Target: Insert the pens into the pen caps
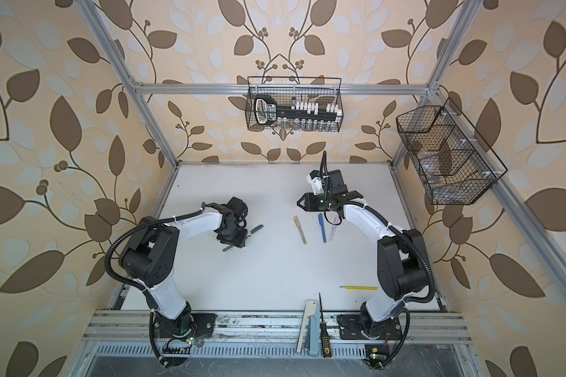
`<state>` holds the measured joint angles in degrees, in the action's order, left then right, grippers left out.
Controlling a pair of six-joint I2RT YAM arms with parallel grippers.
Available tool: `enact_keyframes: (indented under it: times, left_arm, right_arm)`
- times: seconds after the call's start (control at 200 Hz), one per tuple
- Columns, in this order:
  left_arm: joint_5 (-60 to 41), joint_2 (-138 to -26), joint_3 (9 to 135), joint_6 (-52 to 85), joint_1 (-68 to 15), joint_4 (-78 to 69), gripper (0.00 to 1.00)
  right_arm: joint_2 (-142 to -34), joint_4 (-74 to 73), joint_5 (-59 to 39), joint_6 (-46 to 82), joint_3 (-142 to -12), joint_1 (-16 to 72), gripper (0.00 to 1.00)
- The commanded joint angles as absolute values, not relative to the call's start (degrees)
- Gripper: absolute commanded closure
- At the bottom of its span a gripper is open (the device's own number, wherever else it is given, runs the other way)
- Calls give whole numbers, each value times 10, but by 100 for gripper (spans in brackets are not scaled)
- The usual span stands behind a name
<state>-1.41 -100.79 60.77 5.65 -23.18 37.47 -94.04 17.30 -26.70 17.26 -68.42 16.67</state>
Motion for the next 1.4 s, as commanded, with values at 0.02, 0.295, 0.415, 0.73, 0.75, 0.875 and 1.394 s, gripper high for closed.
enact_keyframes:
  times: [0.02,0.295,0.415,0.73,0.75,0.875,1.394]
  left_arm:
    - [-45,-1020,607,65,-232,405,65]
    - [-96,-1009,597,72,-240,395,76]
    - [-103,-1013,594,81,-251,394,81]
    - [-92,-998,574,118,-278,398,64]
    - [-90,-996,573,120,-279,400,62]
    - [-81,-990,564,143,-290,404,59]
    - [-104,-987,527,169,-307,343,93]
  right_arm:
    - [-922,156,-290,184,-667,173,61]
    - [-892,169,-288,185,-652,172,60]
    - [-882,173,-289,185,-648,171,60]
    - [-849,159,-283,203,-613,183,60]
    - [-847,159,-282,203,-611,184,60]
    - [-841,158,-279,205,-602,190,60]
    - [-828,131,-261,235,-575,218,59]
